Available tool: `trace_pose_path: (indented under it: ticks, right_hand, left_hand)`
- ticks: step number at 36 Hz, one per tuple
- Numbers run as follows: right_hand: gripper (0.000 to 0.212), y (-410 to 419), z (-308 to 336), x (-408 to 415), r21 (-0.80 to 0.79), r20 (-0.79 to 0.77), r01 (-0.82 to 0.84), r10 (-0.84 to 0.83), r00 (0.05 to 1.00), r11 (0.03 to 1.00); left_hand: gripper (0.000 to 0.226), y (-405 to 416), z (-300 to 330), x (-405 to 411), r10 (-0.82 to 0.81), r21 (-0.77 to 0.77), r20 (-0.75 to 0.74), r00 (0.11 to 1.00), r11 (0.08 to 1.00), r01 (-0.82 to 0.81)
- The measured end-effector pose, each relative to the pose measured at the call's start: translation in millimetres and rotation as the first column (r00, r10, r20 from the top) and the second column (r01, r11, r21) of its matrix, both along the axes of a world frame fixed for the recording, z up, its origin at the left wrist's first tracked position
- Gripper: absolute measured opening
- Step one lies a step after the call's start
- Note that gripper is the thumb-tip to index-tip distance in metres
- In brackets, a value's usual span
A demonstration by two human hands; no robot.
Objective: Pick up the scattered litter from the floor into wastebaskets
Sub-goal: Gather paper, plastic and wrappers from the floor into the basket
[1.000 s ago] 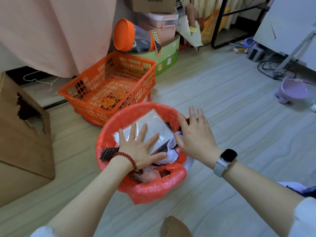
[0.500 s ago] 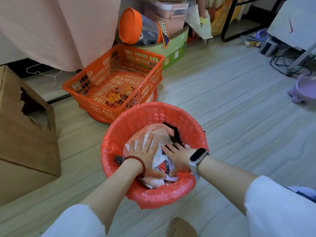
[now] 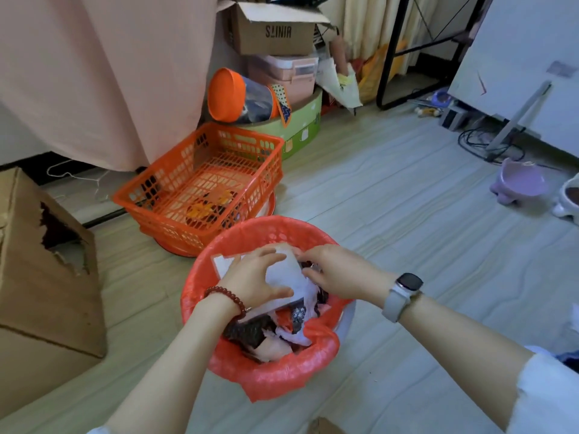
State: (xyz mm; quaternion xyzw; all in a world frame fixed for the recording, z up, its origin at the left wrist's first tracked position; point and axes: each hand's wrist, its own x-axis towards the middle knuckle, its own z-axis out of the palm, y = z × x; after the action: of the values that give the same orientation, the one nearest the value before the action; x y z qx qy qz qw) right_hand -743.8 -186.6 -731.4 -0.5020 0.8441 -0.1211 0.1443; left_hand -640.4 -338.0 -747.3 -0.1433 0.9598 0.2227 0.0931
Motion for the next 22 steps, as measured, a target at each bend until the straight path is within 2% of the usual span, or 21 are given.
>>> trace_pose_path:
  ticks: [2, 5, 10, 14, 18, 22]
  right_hand:
    - [0.029, 13.6, 16.1, -2.7, -0.119, 0.051, 0.047, -0.041, 0.998, 0.992]
    - [0.027, 40.5, 33.3, -6.5, -0.245, 0.128, 0.132, -0.103, 0.986, 0.960]
    - [0.026, 107.9, 48.4, -18.7, -0.359, 0.267, 0.372, -0.288, 0.920, 0.856]
    - [0.025, 181.8, 46.9, -29.7, -0.375, 0.294, 0.500, -0.412, 0.863, 0.780]
    - [0.025, 268.0, 33.6, -32.1, -0.315, 0.308, 0.616, -0.536, 0.786, 0.722]
    - [0.026, 361.6, 8.0, -29.5, -0.262, 0.140, 0.718, -0.711, 0.689, 0.645]
  left_hand:
    - [0.058, 11.3, 14.0, -4.6, 0.019, 0.054, -0.178, 0.984, 0.999, -0.009]
    - [0.039, 37.9, 28.6, -16.3, 0.034, 0.035, -0.363, 0.931, 0.999, -0.023]
    - [0.028, 107.6, 40.5, -46.3, 0.035, 0.077, -0.519, 0.854, 0.997, 0.006]
    - [0.029, 180.4, 34.9, -69.5, -0.063, 0.098, -0.508, 0.859, 0.987, 0.130]
    - [0.032, 259.1, 16.5, -91.0, -0.203, 0.118, -0.427, 0.881, 0.954, 0.277]
    - [0.035, 336.8, -8.7, -107.6, -0.287, 0.176, -0.311, 0.906, 0.919, 0.352]
